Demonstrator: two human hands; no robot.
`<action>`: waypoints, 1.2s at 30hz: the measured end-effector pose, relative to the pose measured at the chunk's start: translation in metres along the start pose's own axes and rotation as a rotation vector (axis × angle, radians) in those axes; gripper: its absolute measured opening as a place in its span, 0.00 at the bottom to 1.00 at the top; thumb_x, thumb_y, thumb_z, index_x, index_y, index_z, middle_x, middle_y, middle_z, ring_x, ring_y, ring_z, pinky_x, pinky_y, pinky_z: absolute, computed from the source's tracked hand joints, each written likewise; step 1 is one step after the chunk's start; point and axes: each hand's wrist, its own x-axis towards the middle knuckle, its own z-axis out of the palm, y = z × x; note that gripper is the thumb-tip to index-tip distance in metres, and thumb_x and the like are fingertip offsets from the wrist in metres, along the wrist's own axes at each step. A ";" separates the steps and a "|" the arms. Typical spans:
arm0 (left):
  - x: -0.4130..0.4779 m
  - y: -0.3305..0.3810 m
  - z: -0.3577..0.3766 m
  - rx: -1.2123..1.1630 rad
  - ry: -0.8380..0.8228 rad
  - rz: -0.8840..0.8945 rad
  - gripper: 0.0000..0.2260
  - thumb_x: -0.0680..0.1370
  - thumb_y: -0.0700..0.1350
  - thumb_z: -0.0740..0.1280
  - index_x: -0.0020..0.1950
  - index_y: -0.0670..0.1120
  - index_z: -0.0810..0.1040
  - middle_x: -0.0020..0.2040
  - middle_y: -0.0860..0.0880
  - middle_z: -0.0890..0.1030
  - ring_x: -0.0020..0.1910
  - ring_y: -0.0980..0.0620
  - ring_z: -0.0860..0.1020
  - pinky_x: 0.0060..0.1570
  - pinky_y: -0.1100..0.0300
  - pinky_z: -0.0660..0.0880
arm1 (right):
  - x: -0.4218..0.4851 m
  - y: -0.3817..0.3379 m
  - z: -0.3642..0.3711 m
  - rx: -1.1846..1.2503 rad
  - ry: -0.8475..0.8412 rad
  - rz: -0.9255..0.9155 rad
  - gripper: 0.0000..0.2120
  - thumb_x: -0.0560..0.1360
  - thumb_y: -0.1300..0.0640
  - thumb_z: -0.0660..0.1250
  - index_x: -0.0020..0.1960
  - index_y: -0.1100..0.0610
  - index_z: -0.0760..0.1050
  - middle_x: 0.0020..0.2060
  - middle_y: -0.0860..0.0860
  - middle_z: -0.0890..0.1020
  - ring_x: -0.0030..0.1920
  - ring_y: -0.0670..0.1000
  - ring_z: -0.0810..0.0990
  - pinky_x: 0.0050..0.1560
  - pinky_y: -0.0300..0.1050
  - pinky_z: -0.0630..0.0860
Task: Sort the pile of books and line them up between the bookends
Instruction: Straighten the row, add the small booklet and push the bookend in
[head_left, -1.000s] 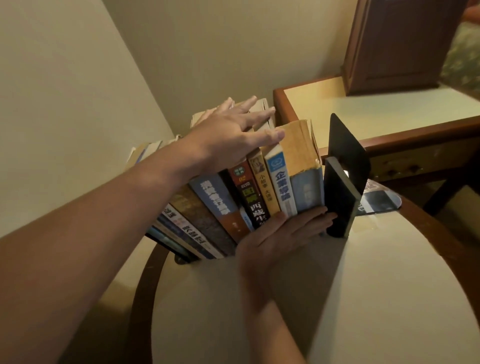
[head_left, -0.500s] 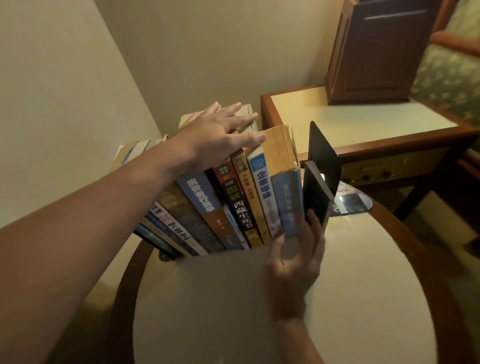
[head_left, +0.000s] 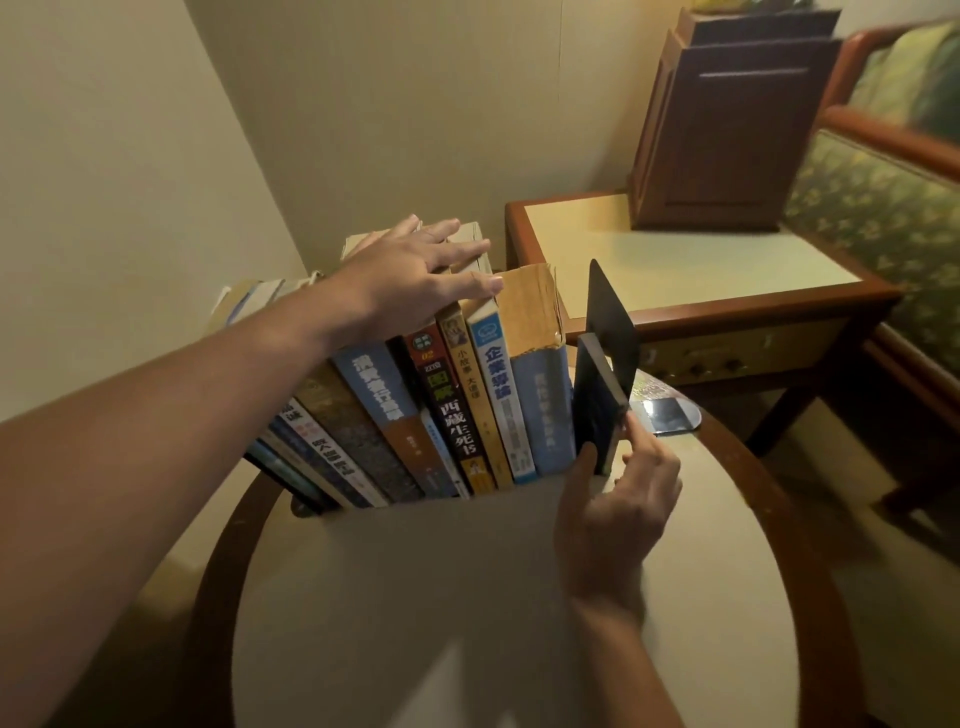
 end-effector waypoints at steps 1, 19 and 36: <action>0.000 -0.001 0.000 -0.005 0.002 0.000 0.35 0.70 0.73 0.51 0.77 0.65 0.61 0.82 0.56 0.53 0.81 0.48 0.46 0.77 0.38 0.44 | 0.000 0.000 0.001 0.004 0.003 0.006 0.18 0.78 0.55 0.68 0.65 0.63 0.76 0.56 0.60 0.79 0.55 0.53 0.76 0.51 0.46 0.75; 0.000 -0.002 0.001 -0.003 0.013 0.009 0.34 0.72 0.72 0.52 0.77 0.64 0.62 0.82 0.56 0.53 0.81 0.48 0.47 0.76 0.38 0.45 | -0.023 -0.004 0.009 0.082 -0.244 0.074 0.33 0.75 0.64 0.71 0.77 0.58 0.63 0.71 0.57 0.72 0.72 0.56 0.70 0.64 0.61 0.76; 0.001 -0.002 0.001 -0.020 0.017 0.010 0.34 0.71 0.73 0.52 0.77 0.64 0.63 0.82 0.56 0.53 0.81 0.48 0.47 0.76 0.38 0.45 | -0.016 0.008 0.005 0.111 -0.340 0.080 0.29 0.79 0.58 0.69 0.77 0.53 0.64 0.64 0.54 0.79 0.59 0.45 0.78 0.54 0.47 0.81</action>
